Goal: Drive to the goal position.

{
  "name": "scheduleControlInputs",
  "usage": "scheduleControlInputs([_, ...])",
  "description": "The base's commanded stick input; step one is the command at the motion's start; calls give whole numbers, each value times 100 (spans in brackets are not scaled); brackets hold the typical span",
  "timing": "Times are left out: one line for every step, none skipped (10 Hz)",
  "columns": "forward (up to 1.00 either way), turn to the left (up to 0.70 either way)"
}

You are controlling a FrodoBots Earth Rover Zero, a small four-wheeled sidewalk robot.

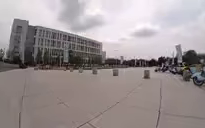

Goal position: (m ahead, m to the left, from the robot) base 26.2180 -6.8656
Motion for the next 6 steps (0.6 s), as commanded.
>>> scheduleControlInputs([45, -27])
scheduleControlInputs([45, -27])
scheduleControlInputs([45, -27])
scheduleControlInputs([45, -4])
scheduleControlInputs([45, 0])
scheduleControlInputs([45, 0])
